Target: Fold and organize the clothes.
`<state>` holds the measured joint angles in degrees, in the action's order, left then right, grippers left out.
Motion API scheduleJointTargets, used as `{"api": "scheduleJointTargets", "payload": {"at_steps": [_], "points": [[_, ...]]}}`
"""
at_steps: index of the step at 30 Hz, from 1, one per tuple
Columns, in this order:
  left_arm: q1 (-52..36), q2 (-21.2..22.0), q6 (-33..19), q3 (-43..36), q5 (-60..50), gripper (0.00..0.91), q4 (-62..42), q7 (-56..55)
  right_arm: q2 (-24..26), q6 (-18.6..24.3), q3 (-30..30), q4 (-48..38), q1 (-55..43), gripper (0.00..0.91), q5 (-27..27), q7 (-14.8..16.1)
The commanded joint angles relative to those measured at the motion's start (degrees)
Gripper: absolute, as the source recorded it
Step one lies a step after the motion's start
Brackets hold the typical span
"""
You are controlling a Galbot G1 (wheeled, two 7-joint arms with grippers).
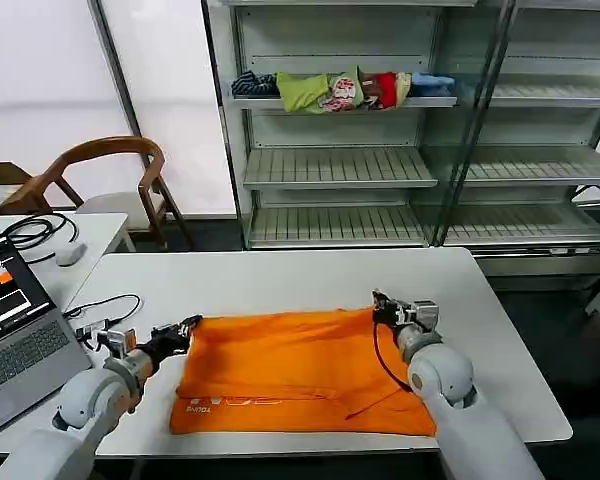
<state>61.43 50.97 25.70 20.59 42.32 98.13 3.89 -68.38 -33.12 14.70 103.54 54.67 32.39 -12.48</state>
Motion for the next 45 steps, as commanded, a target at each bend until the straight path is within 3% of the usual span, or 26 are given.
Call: {"api": "scheduleJointTargets", "payload": {"at_steps": [1, 20, 45], "points": [[4.0, 0.0, -0.1, 1.8, 0.0, 0.030, 4.1, 0.1, 0.8, 0.1, 2.0, 5.4, 7.1, 0.000, -0.4, 0.4], [9.2, -0.4, -0.6, 3.9, -0.1, 0.030, 9.0, 0.9, 1.0, 1.7, 5.1, 12.1, 15.0, 0.000, -3.1, 2.2], [15.5, -1.4, -2.2, 6.7, -0.6, 0.030, 9.4, 2.0, 1.3, 2.3, 5.9, 12.0, 17.6, 0.000, -3.7, 2.9]]}}
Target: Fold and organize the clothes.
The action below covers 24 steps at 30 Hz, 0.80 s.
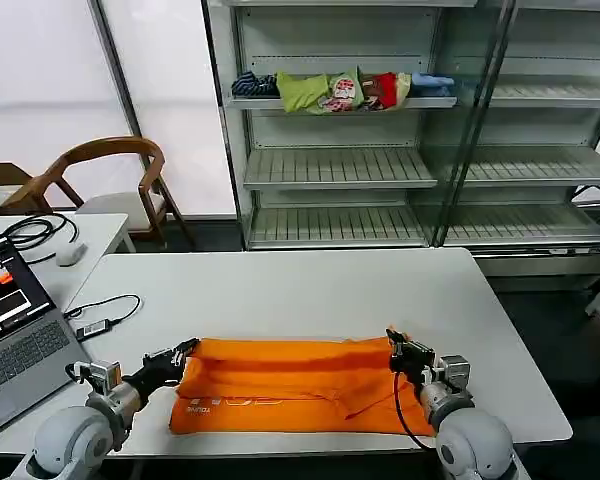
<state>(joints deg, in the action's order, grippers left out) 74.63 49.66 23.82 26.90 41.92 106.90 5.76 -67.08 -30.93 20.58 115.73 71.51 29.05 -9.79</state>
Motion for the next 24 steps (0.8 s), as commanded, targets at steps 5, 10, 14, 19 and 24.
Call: {"api": "scheduleJointTargets", "payload": {"at_steps": [5, 10, 14, 19, 24], "points": [[3.6, -0.1, -0.4, 0.6, -0.7, 0.030, 0.6, 0.4, 0.0, 0.0, 0.0, 0.0, 0.7, 0.000, -0.3, 0.2], [3.8, -0.2, -0.4, 0.9, -0.6, 0.030, 0.7, 0.6, 0.4, -0.3, 0.3, 0.0, 1.1, 0.000, -0.3, 0.3], [4.2, 0.0, -0.4, 0.7, -0.9, 0.030, 0.8, 0.6, 0.5, -0.3, 0.4, -0.3, 1.4, 0.000, -0.3, 0.4], [4.6, -0.2, -0.4, 1.0, -1.0, 0.030, 0.7, 0.7, 0.3, -0.2, 0.1, -1.0, 1.6, 0.000, -0.6, 0.6], [5.6, -0.4, -0.4, 1.3, -1.4, 0.030, 0.9, 0.8, -0.1, -0.1, -0.4, -1.6, 1.6, 0.000, -1.1, 0.7]]}}
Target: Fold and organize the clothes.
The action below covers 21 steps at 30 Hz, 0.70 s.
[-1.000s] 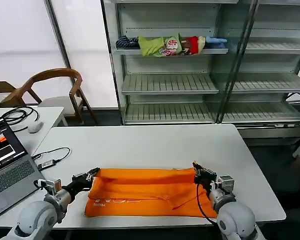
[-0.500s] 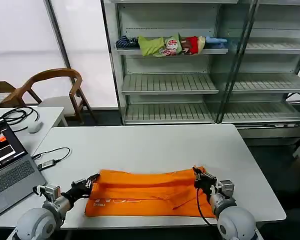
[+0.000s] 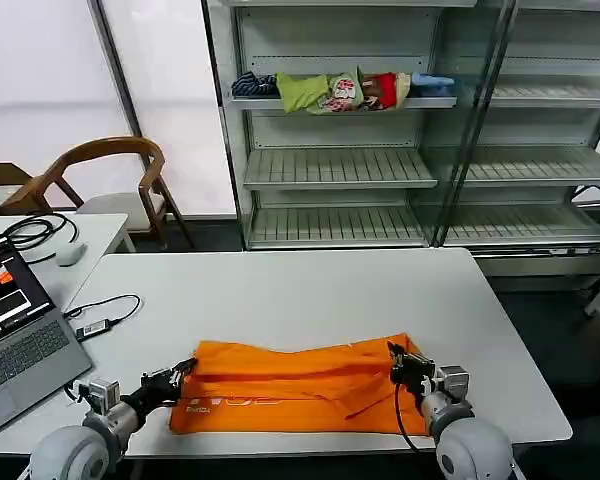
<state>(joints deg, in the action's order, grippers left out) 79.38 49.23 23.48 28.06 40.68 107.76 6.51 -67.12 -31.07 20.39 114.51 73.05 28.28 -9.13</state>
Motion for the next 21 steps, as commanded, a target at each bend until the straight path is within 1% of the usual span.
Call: {"api": "scheduleJointTargets", "payload": {"at_steps": [1, 3, 4, 5, 6, 14, 21], "points": [[0.9, -0.1, 0.0, 0.2, -0.2, 0.030, 0.2, 0.0, -0.1, 0.1, -0.2, -0.4, 0.1, 0.000, -0.4, 0.1], [1.1, -0.2, 0.0, 0.4, -0.3, 0.050, 0.2, 0.0, -0.1, 0.2, -0.3, -0.4, 0.3, 0.000, -1.1, 0.4], [1.0, -0.2, 0.1, 0.4, -0.3, 0.907, 0.2, 0.1, -0.1, -0.1, -0.4, -0.3, 0.5, 0.232, -1.5, 0.6], [1.0, -0.3, 0.6, 0.5, -0.6, 0.907, 0.2, 0.1, 0.0, -0.3, -0.4, -0.2, 0.7, 0.736, -1.9, 0.5], [1.0, -0.3, 1.0, 0.5, -0.7, 0.907, 0.3, 0.1, -0.1, -0.3, -0.4, -0.2, 0.9, 0.907, -2.3, 0.4], [1.3, 0.0, 1.8, 0.4, -2.5, 0.907, 1.2, -0.3, 0.2, -0.2, 1.7, 1.4, 2.3, 0.907, -3.8, 0.5], [0.8, -0.4, 0.8, 2.3, -0.9, 0.907, 2.9, -3.0, 0.1, 1.0, 4.3, 4.5, 5.6, 0.907, -5.4, 1.3]]}}
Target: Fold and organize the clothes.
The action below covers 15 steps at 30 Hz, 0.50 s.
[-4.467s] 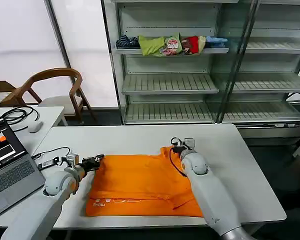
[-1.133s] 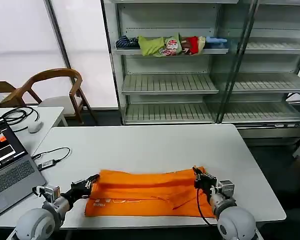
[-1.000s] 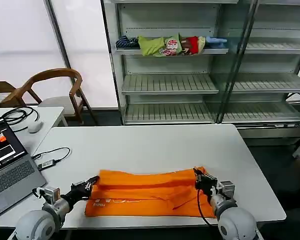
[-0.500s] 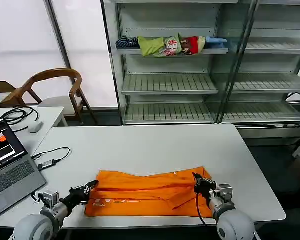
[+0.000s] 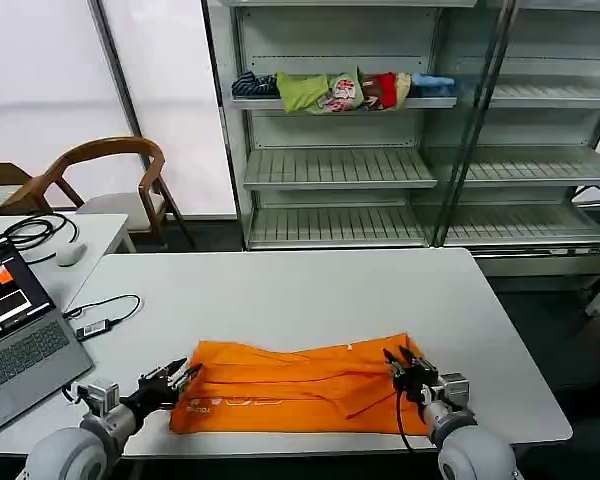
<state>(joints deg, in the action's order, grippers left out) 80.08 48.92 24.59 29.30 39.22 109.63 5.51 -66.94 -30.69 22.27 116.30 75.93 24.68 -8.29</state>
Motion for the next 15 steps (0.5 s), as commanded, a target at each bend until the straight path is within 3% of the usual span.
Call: {"api": "scheduleJointTargets", "payload": {"at_steps": [1, 10, 15], "points": [[0.1, -0.1, -0.6, 1.2, 1.1, 0.907, 1.6, -2.7, -0.1, 0.7, 2.7, 3.1, 3.2, 0.907, -1.8, 0.5], [4.0, -0.3, -4.7, -1.0, 1.8, 0.907, 6.4, -11.1, 0.0, 6.5, 9.8, 7.2, 10.7, 0.907, -7.7, 5.8], [5.8, 0.6, -6.9, -3.7, 1.8, 0.907, 8.1, -16.6, -0.1, 7.8, 12.5, 8.5, 14.1, 0.907, -8.1, 6.7]]}}
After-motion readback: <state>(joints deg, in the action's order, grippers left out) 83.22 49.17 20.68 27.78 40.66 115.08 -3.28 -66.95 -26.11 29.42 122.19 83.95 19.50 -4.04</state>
